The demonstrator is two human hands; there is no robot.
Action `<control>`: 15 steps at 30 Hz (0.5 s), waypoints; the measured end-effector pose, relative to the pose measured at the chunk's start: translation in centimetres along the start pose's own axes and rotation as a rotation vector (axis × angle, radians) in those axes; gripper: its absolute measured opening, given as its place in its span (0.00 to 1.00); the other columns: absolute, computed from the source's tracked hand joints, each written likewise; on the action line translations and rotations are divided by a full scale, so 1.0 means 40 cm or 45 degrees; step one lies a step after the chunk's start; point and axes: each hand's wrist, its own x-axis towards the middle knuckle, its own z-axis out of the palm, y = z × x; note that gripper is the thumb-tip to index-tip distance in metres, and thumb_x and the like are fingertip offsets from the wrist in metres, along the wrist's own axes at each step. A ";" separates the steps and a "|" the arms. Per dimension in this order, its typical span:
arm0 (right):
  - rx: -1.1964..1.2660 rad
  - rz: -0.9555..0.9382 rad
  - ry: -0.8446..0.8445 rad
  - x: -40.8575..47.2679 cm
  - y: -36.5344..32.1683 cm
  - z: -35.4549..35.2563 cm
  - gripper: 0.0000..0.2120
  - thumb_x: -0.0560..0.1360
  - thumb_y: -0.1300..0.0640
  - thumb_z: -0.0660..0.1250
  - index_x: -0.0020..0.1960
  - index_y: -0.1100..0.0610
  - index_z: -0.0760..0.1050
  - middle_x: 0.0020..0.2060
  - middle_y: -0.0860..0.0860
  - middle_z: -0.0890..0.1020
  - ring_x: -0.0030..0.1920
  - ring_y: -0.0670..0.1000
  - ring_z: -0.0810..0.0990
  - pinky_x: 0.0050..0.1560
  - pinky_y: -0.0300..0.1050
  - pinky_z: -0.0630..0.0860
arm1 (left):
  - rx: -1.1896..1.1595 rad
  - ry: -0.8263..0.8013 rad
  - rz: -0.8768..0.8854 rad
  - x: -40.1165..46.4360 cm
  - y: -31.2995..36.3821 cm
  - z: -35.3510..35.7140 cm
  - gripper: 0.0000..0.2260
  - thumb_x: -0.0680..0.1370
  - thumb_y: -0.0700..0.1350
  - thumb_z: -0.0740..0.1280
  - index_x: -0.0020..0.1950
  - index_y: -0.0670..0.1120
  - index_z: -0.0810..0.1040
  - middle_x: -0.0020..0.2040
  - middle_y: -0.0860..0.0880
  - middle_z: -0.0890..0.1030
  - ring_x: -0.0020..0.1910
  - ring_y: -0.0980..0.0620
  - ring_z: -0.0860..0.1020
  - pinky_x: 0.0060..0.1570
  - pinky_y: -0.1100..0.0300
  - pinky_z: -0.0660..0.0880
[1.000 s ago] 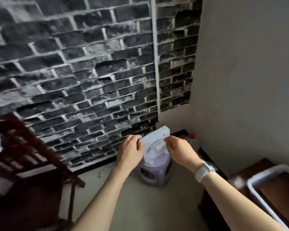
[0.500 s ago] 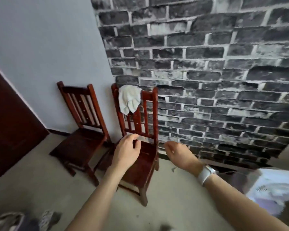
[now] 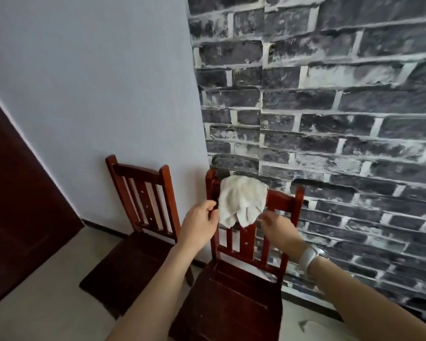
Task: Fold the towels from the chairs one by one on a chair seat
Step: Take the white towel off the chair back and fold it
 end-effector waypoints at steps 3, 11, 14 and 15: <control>-0.027 0.072 0.062 0.118 -0.007 0.022 0.16 0.77 0.59 0.56 0.62 0.58 0.72 0.58 0.58 0.78 0.55 0.57 0.77 0.50 0.44 0.72 | -0.038 -0.043 0.035 0.109 -0.056 -0.001 0.15 0.78 0.45 0.61 0.64 0.45 0.73 0.60 0.47 0.78 0.59 0.51 0.75 0.53 0.66 0.67; -0.214 0.332 0.267 0.380 -0.006 0.084 0.20 0.77 0.55 0.58 0.68 0.56 0.65 0.65 0.57 0.70 0.67 0.58 0.66 0.66 0.51 0.65 | -0.160 -0.261 0.134 0.371 -0.219 0.055 0.14 0.78 0.45 0.61 0.64 0.46 0.73 0.61 0.48 0.77 0.59 0.53 0.74 0.55 0.68 0.67; -0.317 0.470 0.209 0.446 -0.006 0.121 0.28 0.75 0.48 0.60 0.72 0.51 0.57 0.69 0.55 0.64 0.69 0.58 0.61 0.67 0.55 0.64 | -0.206 -0.363 0.169 0.433 -0.266 0.080 0.15 0.79 0.45 0.60 0.65 0.47 0.72 0.62 0.49 0.77 0.60 0.55 0.73 0.55 0.70 0.65; -0.357 0.541 0.152 0.466 -0.007 0.135 0.30 0.74 0.44 0.60 0.73 0.48 0.55 0.70 0.53 0.63 0.70 0.57 0.59 0.67 0.56 0.62 | -0.214 -0.401 0.184 0.447 -0.280 0.088 0.15 0.79 0.45 0.60 0.65 0.47 0.72 0.62 0.50 0.76 0.61 0.55 0.73 0.54 0.71 0.65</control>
